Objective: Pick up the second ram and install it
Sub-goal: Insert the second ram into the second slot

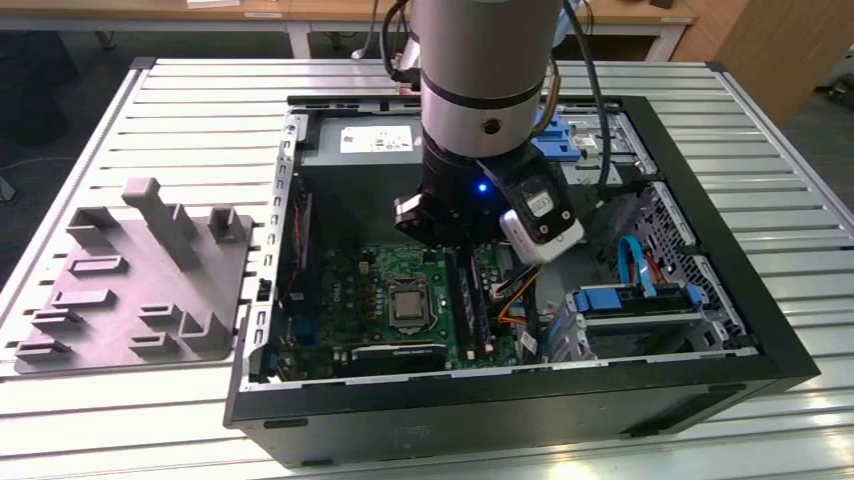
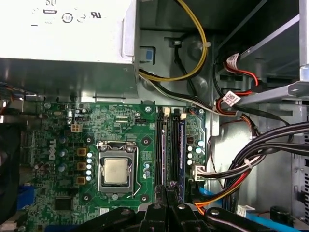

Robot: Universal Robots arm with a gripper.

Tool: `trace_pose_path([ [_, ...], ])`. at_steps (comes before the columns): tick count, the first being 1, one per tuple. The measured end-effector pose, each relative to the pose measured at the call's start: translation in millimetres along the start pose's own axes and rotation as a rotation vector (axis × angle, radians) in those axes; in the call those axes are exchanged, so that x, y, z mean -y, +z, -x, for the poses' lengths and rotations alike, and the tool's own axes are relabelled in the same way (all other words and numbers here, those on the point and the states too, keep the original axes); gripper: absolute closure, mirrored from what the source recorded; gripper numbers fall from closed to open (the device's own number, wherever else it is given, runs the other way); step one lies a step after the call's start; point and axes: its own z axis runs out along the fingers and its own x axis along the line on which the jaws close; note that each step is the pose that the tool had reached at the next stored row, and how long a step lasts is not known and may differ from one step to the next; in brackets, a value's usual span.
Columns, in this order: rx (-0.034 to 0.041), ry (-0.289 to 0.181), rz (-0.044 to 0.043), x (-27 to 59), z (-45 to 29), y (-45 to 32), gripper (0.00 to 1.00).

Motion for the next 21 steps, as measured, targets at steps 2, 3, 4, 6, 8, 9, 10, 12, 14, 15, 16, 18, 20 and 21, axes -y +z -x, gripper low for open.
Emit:
trace_pose_path([
  [2,0.0000,0.000,-0.0001,0.1,1.5,1.3,0.89],
  [3,0.0000,0.000,-0.0001,0.1,2.1,1.9,0.89],
  [4,-0.0001,0.000,-0.0002,0.2,2.8,2.4,0.89],
  [6,0.0000,0.000,-0.0002,0.2,4.9,3.3,0.89],
  [8,0.0000,0.000,-0.0001,0.3,7.2,4.1,0.89],
  [9,-0.0001,0.000,-0.0002,0.4,7.6,4.2,0.89],
  [10,-0.0001,0.000,-0.0003,0.4,7.6,4.2,0.89],
  [12,0.0000,0.000,-0.0001,0.3,7.7,4.4,0.89],
  [14,0.0001,0.000,0.0003,0.4,7.7,6.2,0.89],
  [15,0.0001,0.000,0.0001,0.5,7.6,7.5,0.89],
  [16,0.0000,0.000,-0.0001,0.6,7.5,8.7,0.89],
  [18,0.0001,0.000,0.0001,0.7,7.4,10.8,0.89],
  [20,-0.0001,0.000,-0.0003,0.7,7.3,11.6,0.89],
  [21,0.0000,0.000,-0.0001,0.7,7.4,12.2,0.89],
])
